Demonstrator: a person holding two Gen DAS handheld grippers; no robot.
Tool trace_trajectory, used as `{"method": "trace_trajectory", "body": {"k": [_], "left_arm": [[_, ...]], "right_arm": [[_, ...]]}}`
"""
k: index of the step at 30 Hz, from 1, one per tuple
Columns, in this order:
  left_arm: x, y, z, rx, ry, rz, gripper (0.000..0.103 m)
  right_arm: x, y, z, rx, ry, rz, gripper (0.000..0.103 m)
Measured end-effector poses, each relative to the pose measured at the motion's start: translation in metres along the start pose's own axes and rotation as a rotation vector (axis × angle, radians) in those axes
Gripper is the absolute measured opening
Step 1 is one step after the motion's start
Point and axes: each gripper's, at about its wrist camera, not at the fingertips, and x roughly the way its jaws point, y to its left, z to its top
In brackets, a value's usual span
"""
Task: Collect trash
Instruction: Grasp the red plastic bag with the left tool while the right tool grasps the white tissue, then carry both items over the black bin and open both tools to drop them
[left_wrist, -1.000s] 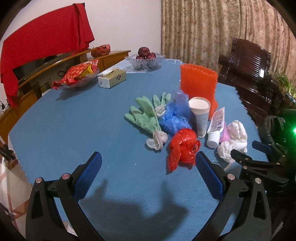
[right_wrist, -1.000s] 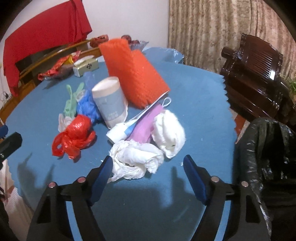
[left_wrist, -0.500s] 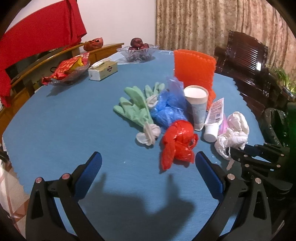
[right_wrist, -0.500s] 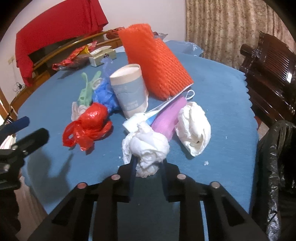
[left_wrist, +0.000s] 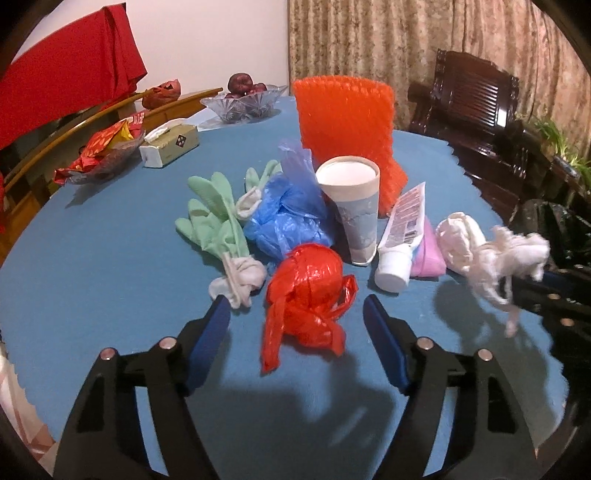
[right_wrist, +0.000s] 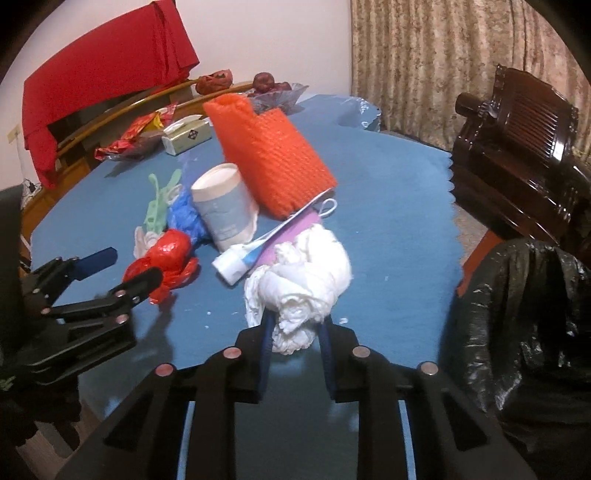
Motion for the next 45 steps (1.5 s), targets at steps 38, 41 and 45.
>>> {"method": "trace_trajectory", "body": {"k": [38, 41, 45], "left_arm": [[-0.092, -0.122, 0.044, 0.144, -0.127, -0.265, 0.029], [-0.091, -0.148, 0.046, 0.179, -0.127, -0.317, 0.029], [-0.086, -0.19, 0.049, 0.229, -0.12, -0.386, 0.029]], "right_arm": [[-0.143, -0.119, -0.016, 0.206, -0.201, -0.227, 0.023], [-0.152, -0.141, -0.024, 0.242, -0.201, -0.275, 0.023], [-0.159, -0.168, -0.034, 0.279, -0.191, -0.332, 0.025]]}}
